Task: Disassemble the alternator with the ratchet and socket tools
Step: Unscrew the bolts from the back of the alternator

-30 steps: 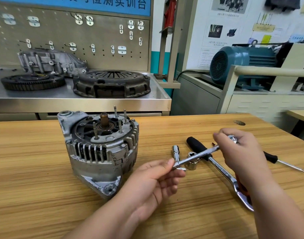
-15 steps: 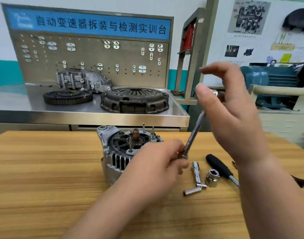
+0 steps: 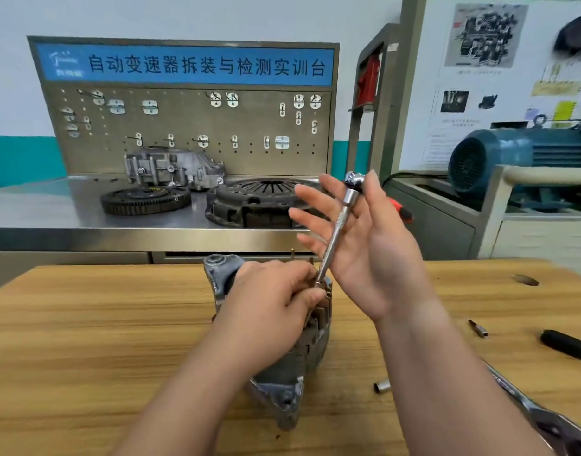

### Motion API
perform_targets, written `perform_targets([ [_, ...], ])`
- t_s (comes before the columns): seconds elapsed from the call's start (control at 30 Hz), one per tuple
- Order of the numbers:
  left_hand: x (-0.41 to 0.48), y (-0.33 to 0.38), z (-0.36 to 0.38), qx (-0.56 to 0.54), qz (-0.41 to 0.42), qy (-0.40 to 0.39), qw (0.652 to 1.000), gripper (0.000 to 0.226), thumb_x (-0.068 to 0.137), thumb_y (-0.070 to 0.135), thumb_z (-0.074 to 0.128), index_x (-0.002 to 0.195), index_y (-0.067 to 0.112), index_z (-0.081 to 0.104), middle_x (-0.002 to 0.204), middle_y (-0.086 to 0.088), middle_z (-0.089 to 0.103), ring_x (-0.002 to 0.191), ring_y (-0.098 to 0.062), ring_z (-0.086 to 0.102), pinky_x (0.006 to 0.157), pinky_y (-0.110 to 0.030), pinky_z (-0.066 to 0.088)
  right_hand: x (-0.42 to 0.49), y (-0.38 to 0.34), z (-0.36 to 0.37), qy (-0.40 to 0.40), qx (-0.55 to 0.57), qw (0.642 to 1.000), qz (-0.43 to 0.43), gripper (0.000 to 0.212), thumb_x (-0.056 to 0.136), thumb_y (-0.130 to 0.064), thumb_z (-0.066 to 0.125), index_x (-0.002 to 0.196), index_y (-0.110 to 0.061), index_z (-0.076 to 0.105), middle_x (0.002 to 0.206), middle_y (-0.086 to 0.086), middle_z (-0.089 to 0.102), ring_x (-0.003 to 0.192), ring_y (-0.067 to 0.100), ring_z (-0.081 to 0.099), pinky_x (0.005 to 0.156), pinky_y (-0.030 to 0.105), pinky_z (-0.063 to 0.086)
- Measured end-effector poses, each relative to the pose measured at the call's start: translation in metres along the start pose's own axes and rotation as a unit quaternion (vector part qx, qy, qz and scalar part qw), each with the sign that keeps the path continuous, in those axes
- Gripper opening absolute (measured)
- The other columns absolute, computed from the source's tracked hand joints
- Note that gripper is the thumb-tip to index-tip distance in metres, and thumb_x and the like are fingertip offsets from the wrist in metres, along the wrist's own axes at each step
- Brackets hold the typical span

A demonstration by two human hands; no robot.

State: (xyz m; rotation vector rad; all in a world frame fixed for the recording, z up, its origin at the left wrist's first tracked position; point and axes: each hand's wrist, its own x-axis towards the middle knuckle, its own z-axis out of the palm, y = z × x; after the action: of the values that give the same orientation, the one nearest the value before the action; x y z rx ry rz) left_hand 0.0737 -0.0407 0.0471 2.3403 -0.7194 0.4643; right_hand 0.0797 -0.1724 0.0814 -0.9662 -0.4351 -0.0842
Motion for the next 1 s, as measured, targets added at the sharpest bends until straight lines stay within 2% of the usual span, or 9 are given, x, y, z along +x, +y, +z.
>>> perform_targets([
  [0.1, 0.001, -0.005, 0.001, 0.01, 0.015, 0.014, 1.0, 0.018, 0.088, 0.029, 0.061, 0.074, 0.035, 0.052, 0.065, 0.014, 0.058, 0.074, -0.011, 0.054, 0.079, -0.036, 0.042, 0.007, 0.007, 0.003, 0.013, 0.055, 0.998, 0.019, 0.061, 0.078, -0.057, 0.045, 0.126, -0.021, 0.055, 0.096, 0.004, 0.075, 0.081, 0.019, 0.071, 0.068, 0.028, 0.056],
  [0.17, 0.002, -0.008, 0.002, -0.016, 0.013, 0.01, 1.0, 0.014, 0.086, 0.027, 0.064, 0.075, 0.032, 0.057, 0.064, 0.013, 0.06, 0.07, -0.011, 0.054, 0.075, -0.036, 0.042, 0.008, 0.008, 0.004, 0.012, 0.066, 0.997, 0.027, 0.06, 0.088, -0.064, 0.034, 0.126, -0.023, 0.056, 0.086, 0.002, 0.074, 0.067, 0.016, 0.068, 0.059, 0.026, 0.054],
  [0.27, 0.002, -0.011, 0.002, -0.106, -0.016, 0.009, 0.994, 0.01, 0.085, 0.021, 0.067, 0.079, 0.028, 0.064, 0.067, 0.012, 0.068, 0.066, -0.005, 0.06, 0.068, -0.032, 0.047, 0.012, 0.004, 0.005, -0.002, 0.068, 0.997, 0.036, 0.064, 0.094, -0.067, 0.022, 0.127, -0.023, 0.056, 0.072, 0.0, 0.068, 0.053, 0.013, 0.058, 0.05, 0.022, 0.04],
  [0.4, 0.003, -0.013, -0.001, -0.173, -0.05, -0.003, 0.984, 0.014, 0.084, 0.016, 0.069, 0.077, 0.027, 0.065, 0.075, 0.007, 0.074, 0.075, -0.011, 0.069, 0.077, -0.039, 0.054, 0.018, 0.001, 0.014, -0.024, 0.012, 0.999, 0.038, 0.056, 0.099, -0.059, 0.024, 0.117, -0.017, 0.057, 0.057, -0.001, 0.053, 0.039, 0.008, 0.037, 0.044, 0.021, 0.018],
  [0.5, 0.004, -0.012, -0.002, -0.172, -0.053, -0.005, 0.984, 0.01, 0.083, 0.017, 0.07, 0.076, 0.024, 0.067, 0.069, 0.007, 0.072, 0.065, -0.007, 0.064, 0.07, -0.032, 0.053, 0.02, 0.002, 0.02, -0.028, -0.011, 0.999, 0.041, 0.048, 0.1, -0.053, 0.027, 0.109, -0.016, 0.056, 0.05, -0.002, 0.043, 0.035, 0.007, 0.025, 0.044, 0.021, 0.01],
  [0.6, 0.004, -0.011, -0.003, -0.184, -0.059, -0.004, 0.981, 0.004, 0.082, 0.015, 0.072, 0.08, 0.018, 0.069, 0.078, -0.005, 0.074, 0.08, -0.024, 0.07, 0.079, -0.043, 0.054, 0.02, 0.004, 0.022, -0.026, -0.022, 0.999, 0.033, 0.044, 0.101, -0.051, 0.03, 0.099, -0.016, 0.057, 0.047, -0.002, 0.032, 0.036, 0.007, 0.017, 0.043, 0.02, 0.006],
  [0.67, 0.004, -0.011, -0.004, -0.185, -0.059, -0.002, 0.981, 0.003, 0.081, 0.014, 0.072, 0.082, 0.012, 0.071, 0.08, -0.01, 0.074, 0.083, -0.03, 0.068, 0.079, -0.046, 0.053, 0.019, 0.004, 0.022, -0.03, -0.033, 0.999, 0.03, 0.043, 0.1, -0.051, 0.031, 0.096, -0.017, 0.057, 0.047, -0.003, 0.028, 0.037, 0.007, 0.014, 0.043, 0.019, 0.007],
  [0.8, 0.004, -0.01, -0.004, -0.183, -0.067, 0.006, 0.981, 0.005, 0.08, 0.013, 0.074, 0.083, 0.011, 0.072, 0.081, -0.001, 0.075, 0.084, -0.018, 0.071, 0.082, -0.044, 0.054, 0.017, 0.005, 0.023, -0.055, -0.06, 0.996, 0.022, 0.043, 0.099, -0.051, 0.032, 0.091, -0.017, 0.058, 0.045, -0.005, 0.024, 0.039, 0.008, 0.012, 0.041, 0.018, 0.008],
  [1.0, 0.003, -0.008, -0.002, -0.159, -0.05, 0.015, 0.986, 0.009, 0.079, 0.016, 0.075, 0.086, 0.011, 0.073, 0.082, 0.001, 0.075, 0.084, -0.015, 0.07, 0.082, -0.044, 0.054, 0.012, 0.004, 0.022, -0.083, -0.06, 0.995, 0.008, 0.045, 0.098, -0.051, 0.029, 0.084, -0.017, 0.056, 0.044, -0.008, 0.02, 0.037, 0.008, 0.011, 0.042, 0.017, 0.009],
])
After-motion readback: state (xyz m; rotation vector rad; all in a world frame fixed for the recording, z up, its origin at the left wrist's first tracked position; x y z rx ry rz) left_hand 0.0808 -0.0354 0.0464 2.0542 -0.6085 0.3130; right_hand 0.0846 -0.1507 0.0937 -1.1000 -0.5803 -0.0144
